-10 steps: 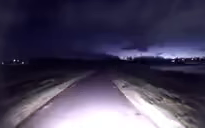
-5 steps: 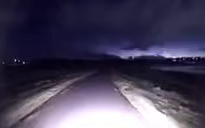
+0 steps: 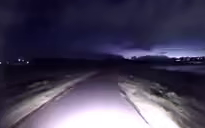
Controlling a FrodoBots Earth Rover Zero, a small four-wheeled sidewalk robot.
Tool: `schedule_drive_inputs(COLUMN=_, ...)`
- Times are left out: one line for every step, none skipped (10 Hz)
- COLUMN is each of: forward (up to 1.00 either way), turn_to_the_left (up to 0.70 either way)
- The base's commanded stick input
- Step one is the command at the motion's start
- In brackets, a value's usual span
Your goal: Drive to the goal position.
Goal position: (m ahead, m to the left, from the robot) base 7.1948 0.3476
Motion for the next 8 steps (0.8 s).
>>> schedule_drive_inputs(forward=0.85, turn_to_the_left=0.00)
schedule_drive_inputs(forward=0.85, turn_to_the_left=0.00)
schedule_drive_inputs(forward=0.85, turn_to_the_left=0.00)
schedule_drive_inputs(forward=0.85, turn_to_the_left=0.00)
schedule_drive_inputs(forward=0.85, turn_to_the_left=0.00)
schedule_drive_inputs(forward=0.85, turn_to_the_left=0.00)
schedule_drive_inputs(forward=0.85, turn_to_the_left=-0.33)
schedule_drive_inputs(forward=0.85, turn_to_the_left=-0.16)
